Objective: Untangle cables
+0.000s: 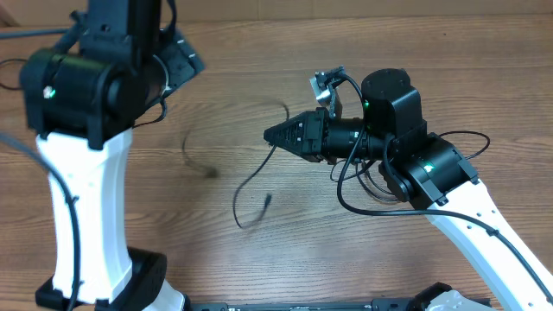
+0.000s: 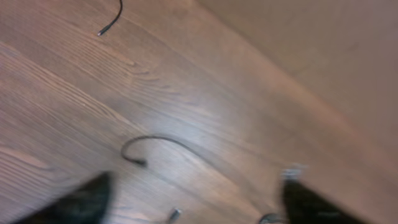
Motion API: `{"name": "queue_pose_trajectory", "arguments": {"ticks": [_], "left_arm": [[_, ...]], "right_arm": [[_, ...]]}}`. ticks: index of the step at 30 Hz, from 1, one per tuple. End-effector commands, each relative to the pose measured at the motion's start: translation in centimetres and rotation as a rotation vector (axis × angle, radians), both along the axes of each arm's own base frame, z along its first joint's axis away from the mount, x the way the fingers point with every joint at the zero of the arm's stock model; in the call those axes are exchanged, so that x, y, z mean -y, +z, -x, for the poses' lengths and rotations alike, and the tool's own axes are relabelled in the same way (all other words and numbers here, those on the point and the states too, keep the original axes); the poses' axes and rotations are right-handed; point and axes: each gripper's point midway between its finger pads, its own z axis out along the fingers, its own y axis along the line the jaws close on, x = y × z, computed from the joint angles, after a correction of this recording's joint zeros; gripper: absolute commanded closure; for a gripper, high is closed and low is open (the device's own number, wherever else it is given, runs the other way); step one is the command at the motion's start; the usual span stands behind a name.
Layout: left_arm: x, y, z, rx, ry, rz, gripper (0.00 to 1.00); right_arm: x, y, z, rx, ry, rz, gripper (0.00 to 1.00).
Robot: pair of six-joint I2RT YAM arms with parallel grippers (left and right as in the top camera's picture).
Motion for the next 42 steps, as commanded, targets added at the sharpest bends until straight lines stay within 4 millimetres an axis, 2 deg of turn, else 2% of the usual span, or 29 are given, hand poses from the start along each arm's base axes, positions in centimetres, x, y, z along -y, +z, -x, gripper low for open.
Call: {"name": "queue_pose_trajectory", "arguments": {"ticks": [1, 4, 7, 11, 14, 19, 21, 25, 27, 30, 35, 42], "left_arm": [[1.5, -3.1, -1.3, -0.107, -0.217, -0.094, 0.00], [4.3, -4.5, -1.6, -0.150, -0.405, -0.034, 0.00], [6.9, -4.6, -1.0, -0.154, -0.545, 0.055, 0.00], [8.0, -4.2, -0.5, -0.145, -0.603, 0.107, 0.01], [10.1, -3.4, 0.4, -0.147, -0.656, 0.236, 0.00], [12.6, -2.0, 1.8, -0.201, -0.613, 0.495, 0.00], [13.3, -1.6, 2.2, -0.233, -0.582, 0.578, 0.04], [15.3, -0.2, 3.7, -0.259, -0.654, 0.696, 0.05], [15.3, -0.3, 3.6, -0.273, -0.625, 0.707, 0.12], [15.3, -0.3, 3.6, -0.291, -0.591, 0.727, 0.13], [15.5, -0.3, 3.8, -0.328, -0.532, 0.763, 0.33], [16.5, -0.3, 4.5, -0.348, -0.553, 0.767, 0.52]], "right_arm": [[-0.5, 1.4, 1.1, -0.072, 0.042, -0.055, 0.96], [-0.5, 1.5, 1.1, -0.070, 0.041, -0.056, 0.96], [-0.3, 1.6, 0.7, -0.037, 0.035, -0.053, 0.96], [0.4, 1.6, -0.1, 0.149, 0.058, -0.022, 0.96], [0.9, 1.6, -0.7, 0.249, 0.070, 0.000, 0.96], [1.0, 2.2, -1.1, 0.305, 0.067, -0.010, 0.96], [0.9, 2.3, -1.0, 0.342, 0.081, -0.007, 0.96], [0.9, 2.3, -1.0, 0.343, 0.082, -0.007, 0.96], [0.9, 2.4, -0.9, 0.345, 0.089, -0.013, 0.96], [0.7, 2.8, -0.6, 0.356, 0.105, -0.028, 0.96], [0.4, 4.0, 0.3, 0.391, 0.164, -0.083, 0.96], [0.1, 4.1, 0.5, 0.394, 0.172, -0.089, 0.96]]}}
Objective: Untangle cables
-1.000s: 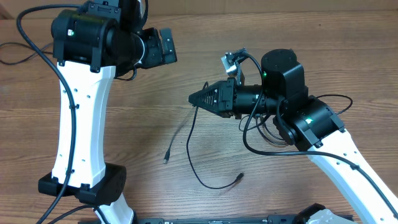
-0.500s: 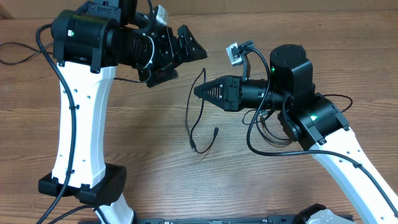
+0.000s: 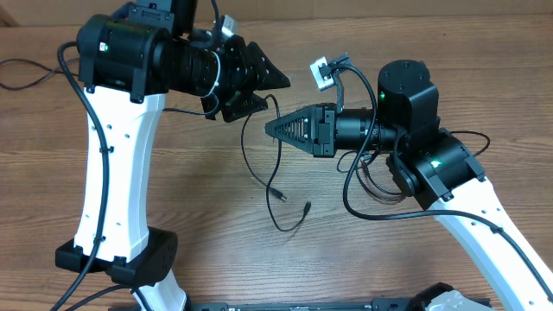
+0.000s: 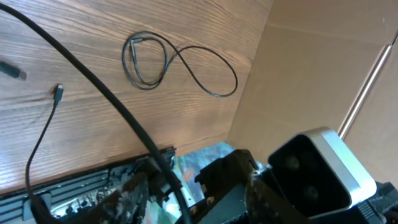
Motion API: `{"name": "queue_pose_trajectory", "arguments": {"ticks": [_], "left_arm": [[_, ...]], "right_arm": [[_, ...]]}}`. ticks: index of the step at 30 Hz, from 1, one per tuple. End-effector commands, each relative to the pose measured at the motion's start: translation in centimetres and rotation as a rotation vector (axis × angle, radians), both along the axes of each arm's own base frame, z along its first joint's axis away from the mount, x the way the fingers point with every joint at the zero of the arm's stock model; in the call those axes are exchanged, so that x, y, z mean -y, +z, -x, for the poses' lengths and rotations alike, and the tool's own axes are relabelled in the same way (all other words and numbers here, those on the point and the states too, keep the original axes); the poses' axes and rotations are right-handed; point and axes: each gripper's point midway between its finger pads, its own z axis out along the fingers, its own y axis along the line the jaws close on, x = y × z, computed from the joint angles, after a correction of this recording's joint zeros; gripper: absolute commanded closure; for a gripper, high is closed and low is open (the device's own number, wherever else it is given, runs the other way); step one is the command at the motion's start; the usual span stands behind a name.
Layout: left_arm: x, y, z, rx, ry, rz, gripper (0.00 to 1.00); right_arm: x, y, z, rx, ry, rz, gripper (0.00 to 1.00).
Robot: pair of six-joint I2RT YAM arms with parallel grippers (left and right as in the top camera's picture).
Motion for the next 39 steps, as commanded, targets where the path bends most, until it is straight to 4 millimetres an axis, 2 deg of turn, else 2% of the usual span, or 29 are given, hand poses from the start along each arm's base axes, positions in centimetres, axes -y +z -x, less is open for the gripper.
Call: {"name": "queue_pose_trajectory", "arguments": {"ticks": [1, 10, 13, 15, 29, 32, 34, 35, 36, 38, 39], "left_arm": [[0.9, 0.8, 1.1, -0.016, -0.017, 0.029, 0.55], [1.7, 0.7, 1.7, -0.016, -0.042, 0.025, 0.71], [1.7, 0.7, 1.7, -0.012, -0.044, 0.023, 0.83], [1.7, 0.7, 1.7, -0.003, -0.052, 0.022, 0.96], [-1.2, -1.6, -0.6, 0.127, 0.006, -0.204, 0.96], [-1.4, -1.7, -0.7, 0.152, -0.010, -0.223, 0.96], [-1.4, -1.7, -0.8, 0.158, -0.012, -0.230, 0.96], [-1.6, -1.8, -0.9, 0.160, -0.005, -0.242, 0.96], [-1.8, -1.9, -1.0, 0.163, 0.003, -0.254, 0.96], [-2.3, -2.1, -1.4, 0.170, 0.019, -0.283, 0.96], [-2.9, -2.4, -1.7, 0.176, 0.040, -0.316, 0.96]], "right_arm": [[-0.3, 1.1, 0.5, 0.032, 0.028, -0.020, 0.96], [-0.3, 1.1, 0.5, 0.034, 0.025, -0.020, 0.96], [-0.3, 1.1, 0.5, 0.033, 0.026, -0.020, 0.96], [-0.3, 1.1, 0.5, 0.033, 0.026, -0.020, 0.96], [-0.2, 0.9, 0.4, 0.025, 0.017, -0.012, 0.96], [0.0, 0.2, 0.0, 0.000, -0.016, 0.013, 0.91], [0.2, -0.8, -0.6, -0.031, -0.062, 0.047, 0.76], [0.6, -1.7, -1.1, -0.060, -0.104, 0.081, 0.40], [1.1, -3.1, -1.6, -0.101, -0.158, 0.132, 0.13], [1.8, -4.5, -2.0, -0.141, -0.213, 0.184, 0.00], [2.3, -5.2, -2.2, -0.162, -0.240, 0.211, 0.00]]}}
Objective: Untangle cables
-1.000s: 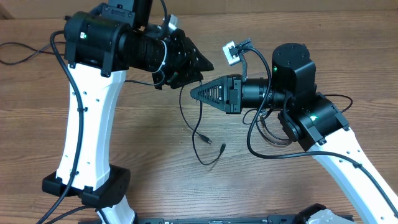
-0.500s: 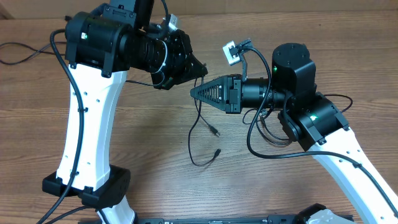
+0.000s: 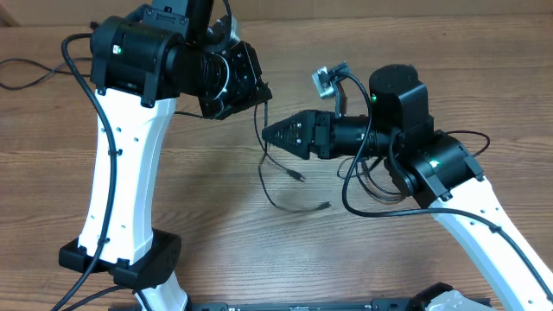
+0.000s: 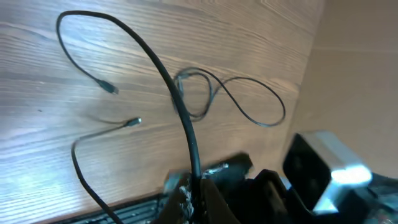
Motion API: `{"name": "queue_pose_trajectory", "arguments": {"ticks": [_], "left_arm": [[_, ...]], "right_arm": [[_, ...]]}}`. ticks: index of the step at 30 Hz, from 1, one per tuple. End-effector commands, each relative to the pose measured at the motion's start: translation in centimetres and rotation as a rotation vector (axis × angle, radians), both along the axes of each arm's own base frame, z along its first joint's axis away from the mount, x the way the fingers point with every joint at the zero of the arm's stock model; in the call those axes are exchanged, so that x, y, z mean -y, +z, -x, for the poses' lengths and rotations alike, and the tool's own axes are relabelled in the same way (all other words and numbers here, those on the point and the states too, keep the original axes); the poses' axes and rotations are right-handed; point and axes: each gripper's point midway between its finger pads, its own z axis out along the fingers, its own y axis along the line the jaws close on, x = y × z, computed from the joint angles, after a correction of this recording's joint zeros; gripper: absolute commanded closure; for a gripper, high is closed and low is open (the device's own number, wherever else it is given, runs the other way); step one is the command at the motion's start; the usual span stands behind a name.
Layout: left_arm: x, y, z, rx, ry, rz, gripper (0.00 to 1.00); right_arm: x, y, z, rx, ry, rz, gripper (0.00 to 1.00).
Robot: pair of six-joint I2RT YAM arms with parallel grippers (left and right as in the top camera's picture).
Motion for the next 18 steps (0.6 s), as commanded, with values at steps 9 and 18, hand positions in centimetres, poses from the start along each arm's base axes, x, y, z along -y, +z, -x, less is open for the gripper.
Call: {"name": "queue_pose_trajectory", "arguments": {"ticks": [9, 18], "left_arm": [[-5.5, -1.2, -2.5, 0.121, 0.168, -0.304, 0.96], [-11.3, -1.3, -4.3, 0.176, 0.302, -0.506, 0.96]], "right_arm": [[6.5, -7.2, -2.2, -0.159, -0.349, 0.372, 0.00], [10.3, -10.5, -1.6, -0.219, -0.471, 0.581, 0.00]]}}
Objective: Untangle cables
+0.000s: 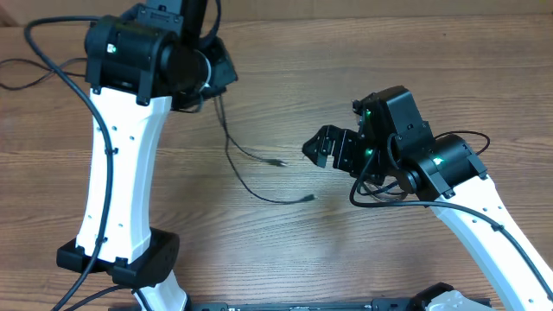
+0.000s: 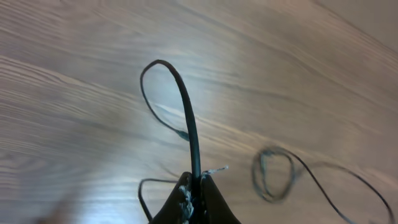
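A thin black cable (image 1: 229,147) hangs from my left gripper (image 1: 216,86), which is shut on it high over the table's left-centre. In the left wrist view the fingertips (image 2: 196,183) pinch the cable (image 2: 186,106); it arcs away, and one plug end (image 2: 184,134) lies on the wood. Both loose ends (image 1: 278,161) rest on the table. My right gripper (image 1: 315,149) hovers to the right of the cable, apart from it, and looks open and empty. A second cable (image 2: 273,177) lies coiled, partly under the right arm (image 1: 380,186).
The table is bare wood (image 1: 285,250). The left arm's white column and base (image 1: 112,250) stand at the front left. Robot wiring (image 1: 26,73) trails off the left edge. The right arm (image 1: 484,225) crosses the front right.
My right gripper was shut, its tip at the cable beside the left gripper. It now sits lower and further right, off the cable. The left gripper has shifted left with the cable.
At first my right gripper alone held the cable up while the left gripper stood open over the table. Then the left gripper was beside the right one at the cable, and later shut on it. Now only the left gripper holds the cable.
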Motion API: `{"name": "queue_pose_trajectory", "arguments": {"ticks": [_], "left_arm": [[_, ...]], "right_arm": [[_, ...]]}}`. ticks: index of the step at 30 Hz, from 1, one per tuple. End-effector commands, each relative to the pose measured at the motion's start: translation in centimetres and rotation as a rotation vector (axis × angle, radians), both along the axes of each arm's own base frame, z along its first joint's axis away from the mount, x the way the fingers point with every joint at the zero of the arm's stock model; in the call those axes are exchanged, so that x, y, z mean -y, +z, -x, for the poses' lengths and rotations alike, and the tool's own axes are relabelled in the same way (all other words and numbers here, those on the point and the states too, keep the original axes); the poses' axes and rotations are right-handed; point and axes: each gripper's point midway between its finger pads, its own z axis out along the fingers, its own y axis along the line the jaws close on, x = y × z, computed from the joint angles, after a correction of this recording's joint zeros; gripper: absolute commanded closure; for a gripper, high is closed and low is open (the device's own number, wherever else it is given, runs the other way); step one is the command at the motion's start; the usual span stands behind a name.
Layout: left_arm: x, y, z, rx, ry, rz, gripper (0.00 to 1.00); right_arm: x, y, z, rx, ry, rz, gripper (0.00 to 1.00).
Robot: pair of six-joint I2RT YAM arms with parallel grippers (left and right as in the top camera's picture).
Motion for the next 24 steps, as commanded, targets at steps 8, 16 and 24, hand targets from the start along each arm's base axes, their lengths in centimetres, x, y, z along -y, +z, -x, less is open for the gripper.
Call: {"name": "queue_pose_trajectory", "arguments": {"ticks": [8, 16, 24], "left_arm": [[-7.3, 0.6, -1.2, 0.036, 0.130, -0.102, 0.96], [-10.8, 0.1, -1.4, 0.026, 0.103, -0.199, 0.96], [-17.8, 0.0, -1.9, 0.022, 0.270, -0.328, 0.96]], "right_arm": [[1.4, 0.1, -1.3, 0.058, -0.062, 0.073, 0.00], [1.4, 0.4, -1.9, 0.085, -0.071, 0.072, 0.00], [1.4, 0.4, -1.9, 0.085, -0.071, 0.072, 0.00]]}}
